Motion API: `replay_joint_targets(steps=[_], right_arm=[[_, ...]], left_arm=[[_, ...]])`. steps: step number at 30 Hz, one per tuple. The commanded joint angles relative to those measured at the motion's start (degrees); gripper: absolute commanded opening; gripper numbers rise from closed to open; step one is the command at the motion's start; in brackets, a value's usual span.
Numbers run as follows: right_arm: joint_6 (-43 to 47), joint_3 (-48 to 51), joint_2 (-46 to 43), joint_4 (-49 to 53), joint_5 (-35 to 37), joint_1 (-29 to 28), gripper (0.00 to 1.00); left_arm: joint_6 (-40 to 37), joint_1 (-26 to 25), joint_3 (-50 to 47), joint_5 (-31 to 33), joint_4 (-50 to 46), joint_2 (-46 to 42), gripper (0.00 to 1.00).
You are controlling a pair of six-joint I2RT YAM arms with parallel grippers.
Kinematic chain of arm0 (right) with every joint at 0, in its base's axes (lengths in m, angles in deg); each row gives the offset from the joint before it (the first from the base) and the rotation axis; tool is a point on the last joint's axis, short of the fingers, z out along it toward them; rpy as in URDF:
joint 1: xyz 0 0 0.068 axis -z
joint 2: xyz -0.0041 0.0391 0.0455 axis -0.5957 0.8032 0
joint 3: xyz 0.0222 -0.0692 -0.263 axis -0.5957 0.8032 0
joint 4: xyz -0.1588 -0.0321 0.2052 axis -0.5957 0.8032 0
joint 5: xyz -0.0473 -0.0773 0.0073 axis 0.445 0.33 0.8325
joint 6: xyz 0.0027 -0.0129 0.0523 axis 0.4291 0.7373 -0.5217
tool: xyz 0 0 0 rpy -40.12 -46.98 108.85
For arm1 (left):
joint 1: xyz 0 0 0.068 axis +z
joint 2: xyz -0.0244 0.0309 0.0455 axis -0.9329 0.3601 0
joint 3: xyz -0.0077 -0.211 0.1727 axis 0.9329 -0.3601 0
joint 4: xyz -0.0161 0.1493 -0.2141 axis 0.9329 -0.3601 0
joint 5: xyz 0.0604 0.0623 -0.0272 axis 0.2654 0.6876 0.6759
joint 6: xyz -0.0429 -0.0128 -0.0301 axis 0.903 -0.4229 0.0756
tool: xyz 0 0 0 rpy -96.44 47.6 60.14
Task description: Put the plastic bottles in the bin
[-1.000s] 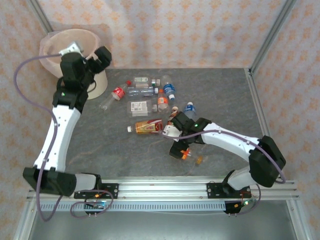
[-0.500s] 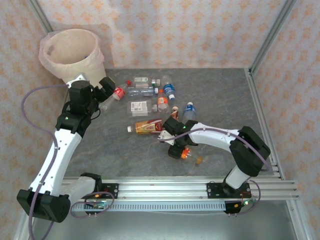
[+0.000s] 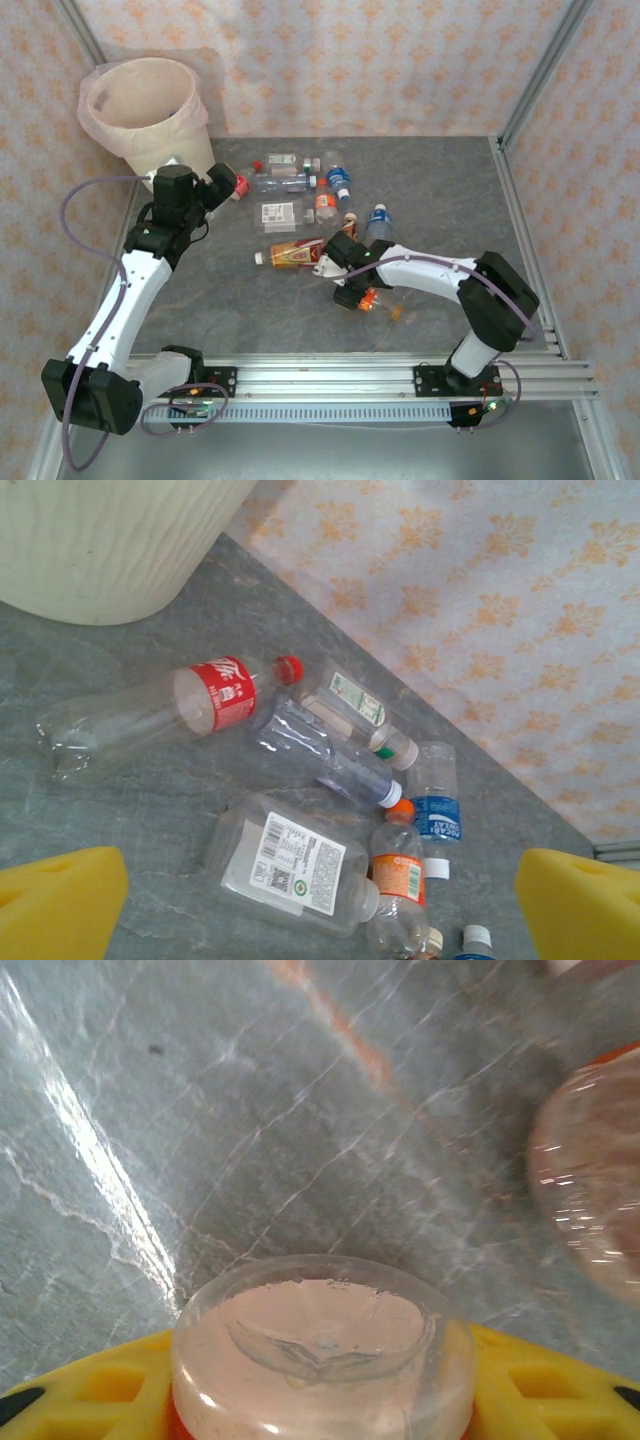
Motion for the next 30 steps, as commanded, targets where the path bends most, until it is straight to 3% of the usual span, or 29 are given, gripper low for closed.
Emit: replay_joint_targets(steps=[1,12,17,21,26,30], right_arm=[[-1.4,-0.2,-6.9,-5.2,3.2,-0.3,0.38],[-15.7,1.4,-17.9,-28.4,5.6,4.2,0.29],[-25.8,-2.0,-17.3,-34.0,8.1,6.4,0.21],[-31.2,-5.0,-15.7,-39.0,8.4,7.1,0.21],[-37.9,-10.2,-12.9,-43.7,5.4,8.8,0.22],[-50.3,-13.9,-8.9,-48.6,-2.5,13.7,0.21]], left_arm=[[0.4,-0.2,-0.1,-2.4,3.9,-0.3,1.00],[-1.4,-0.5,-1.7,-10.7,10.9,0.0,1.00],[-1.7,-1.6,-1.9,-13.4,13.3,0.3,1.00],[-4.2,-3.3,-1.9,-16.2,15.6,0.1,1.00],[-9.7,-6.4,-0.8,-21.1,17.6,0.5,1.00],[-14.9,-8.5,0.5,-28.9,18.7,1.9,1.00]])
